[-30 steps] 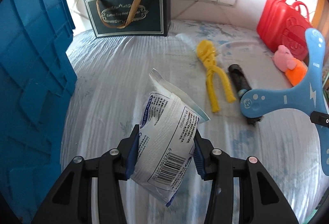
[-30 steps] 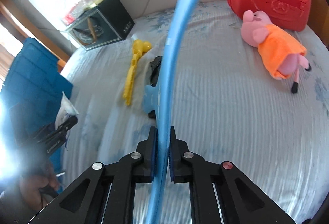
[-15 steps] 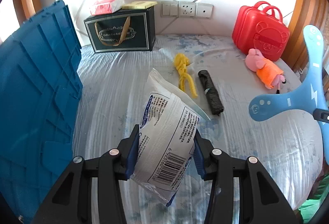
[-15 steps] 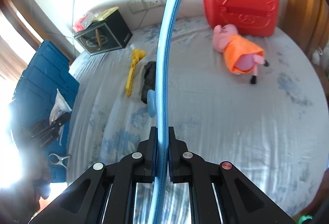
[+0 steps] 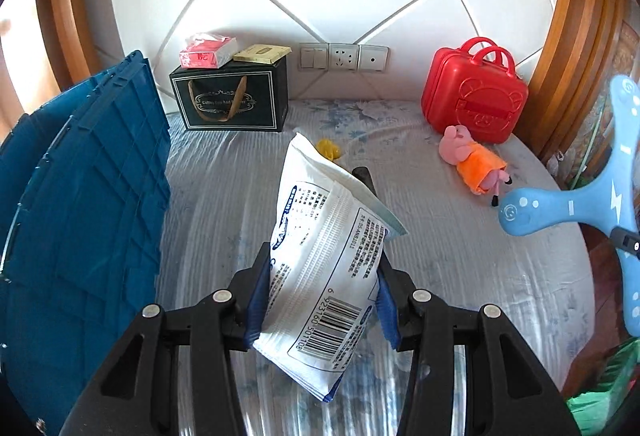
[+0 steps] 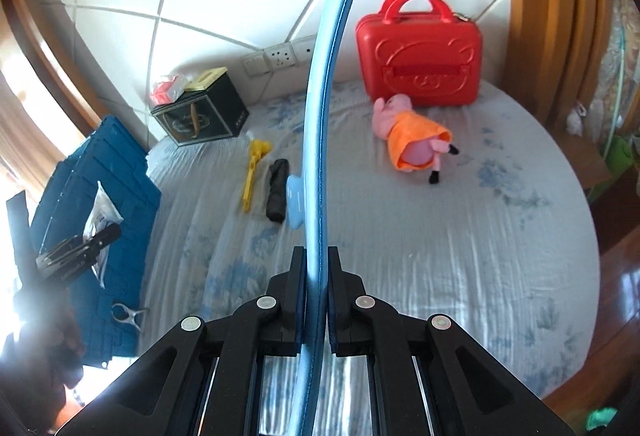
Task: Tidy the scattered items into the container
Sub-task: 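Carry the wet-wipe packet and boomerang over to the blue bin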
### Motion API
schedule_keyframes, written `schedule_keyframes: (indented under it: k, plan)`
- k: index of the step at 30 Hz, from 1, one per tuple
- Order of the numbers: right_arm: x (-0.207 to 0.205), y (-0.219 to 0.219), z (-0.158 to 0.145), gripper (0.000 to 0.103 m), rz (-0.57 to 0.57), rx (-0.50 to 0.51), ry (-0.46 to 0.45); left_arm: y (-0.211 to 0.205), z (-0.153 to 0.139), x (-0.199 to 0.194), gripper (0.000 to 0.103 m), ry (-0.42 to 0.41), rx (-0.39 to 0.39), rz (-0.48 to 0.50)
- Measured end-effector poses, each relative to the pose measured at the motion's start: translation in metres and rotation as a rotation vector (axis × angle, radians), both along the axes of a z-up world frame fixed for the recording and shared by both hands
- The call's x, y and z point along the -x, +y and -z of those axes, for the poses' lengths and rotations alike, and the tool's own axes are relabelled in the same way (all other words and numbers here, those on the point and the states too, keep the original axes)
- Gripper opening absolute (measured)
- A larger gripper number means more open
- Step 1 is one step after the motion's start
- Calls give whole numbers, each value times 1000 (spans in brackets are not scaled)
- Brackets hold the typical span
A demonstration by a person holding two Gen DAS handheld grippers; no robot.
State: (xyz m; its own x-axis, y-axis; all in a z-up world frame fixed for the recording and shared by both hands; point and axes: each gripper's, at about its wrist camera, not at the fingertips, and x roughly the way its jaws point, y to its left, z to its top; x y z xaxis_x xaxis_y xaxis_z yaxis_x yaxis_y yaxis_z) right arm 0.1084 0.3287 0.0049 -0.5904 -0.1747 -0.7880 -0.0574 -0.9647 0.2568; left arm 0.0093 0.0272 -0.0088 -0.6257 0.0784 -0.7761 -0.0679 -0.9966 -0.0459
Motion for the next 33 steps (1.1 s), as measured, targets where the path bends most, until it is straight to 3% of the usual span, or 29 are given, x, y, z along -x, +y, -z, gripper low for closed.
schedule_keyframes:
  k: [17, 23, 33]
  plan:
    - [-58, 1, -60, 9, 4, -32, 107, 18, -84, -38, 45, 141, 18, 29]
    - [-62, -4, -69, 9, -12, -52, 134, 17, -88, -48, 45, 134, 22, 16]
    - [-62, -5, -51, 9, -20, -12, 114, 20, -89, -65, 45, 107, 51, 12]
